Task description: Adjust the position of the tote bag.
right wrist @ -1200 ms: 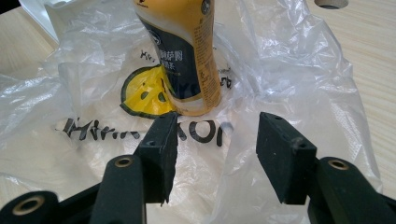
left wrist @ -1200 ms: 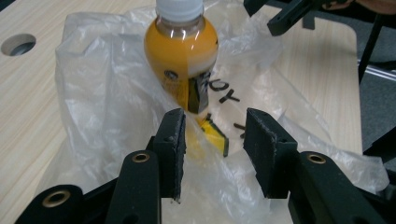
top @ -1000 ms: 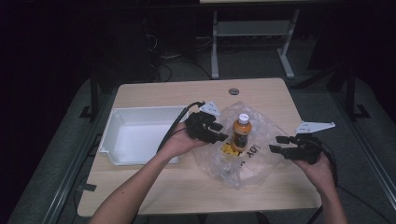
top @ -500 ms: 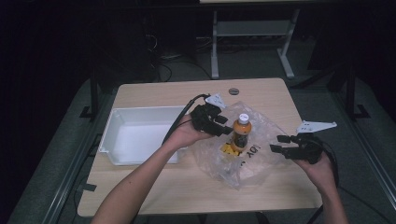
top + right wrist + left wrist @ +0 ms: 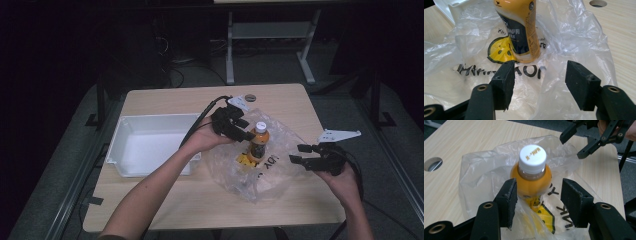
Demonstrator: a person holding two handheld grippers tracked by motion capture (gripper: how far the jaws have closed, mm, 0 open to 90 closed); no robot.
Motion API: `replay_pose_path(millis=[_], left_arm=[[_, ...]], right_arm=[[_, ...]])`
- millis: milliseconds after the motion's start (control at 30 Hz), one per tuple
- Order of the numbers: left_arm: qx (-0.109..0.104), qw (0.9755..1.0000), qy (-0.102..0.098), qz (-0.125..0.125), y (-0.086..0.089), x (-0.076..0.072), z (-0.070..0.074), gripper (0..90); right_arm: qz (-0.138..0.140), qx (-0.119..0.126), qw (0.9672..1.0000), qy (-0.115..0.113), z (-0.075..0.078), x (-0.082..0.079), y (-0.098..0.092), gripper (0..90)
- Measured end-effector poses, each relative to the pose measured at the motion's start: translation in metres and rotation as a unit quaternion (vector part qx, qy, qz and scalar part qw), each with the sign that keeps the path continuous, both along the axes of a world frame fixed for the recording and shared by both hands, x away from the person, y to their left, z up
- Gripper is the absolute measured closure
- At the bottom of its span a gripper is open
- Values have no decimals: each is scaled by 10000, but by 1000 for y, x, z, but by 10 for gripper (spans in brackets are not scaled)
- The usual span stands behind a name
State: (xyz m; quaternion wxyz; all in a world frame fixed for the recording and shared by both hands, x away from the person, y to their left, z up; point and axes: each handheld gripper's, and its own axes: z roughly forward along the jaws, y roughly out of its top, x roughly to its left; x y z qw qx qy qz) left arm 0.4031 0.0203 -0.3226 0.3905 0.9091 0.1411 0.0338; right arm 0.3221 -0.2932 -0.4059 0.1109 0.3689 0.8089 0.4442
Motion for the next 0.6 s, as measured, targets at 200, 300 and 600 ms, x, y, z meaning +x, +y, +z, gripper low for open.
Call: replay_pose_path(millis=[200,300,600], left_arm=[[24,10000,36,-42,-6,6,3,424],[37,10000,50,-62,-8,9,3,410],[111,9997,123,-156,-17,16,-3,398]], right_arm=[[4,2,10000,-5,0,0,0,372],[7,-5,10000,-11,0,0,0,366],[30,-23,10000,-31,1,1,2,348]])
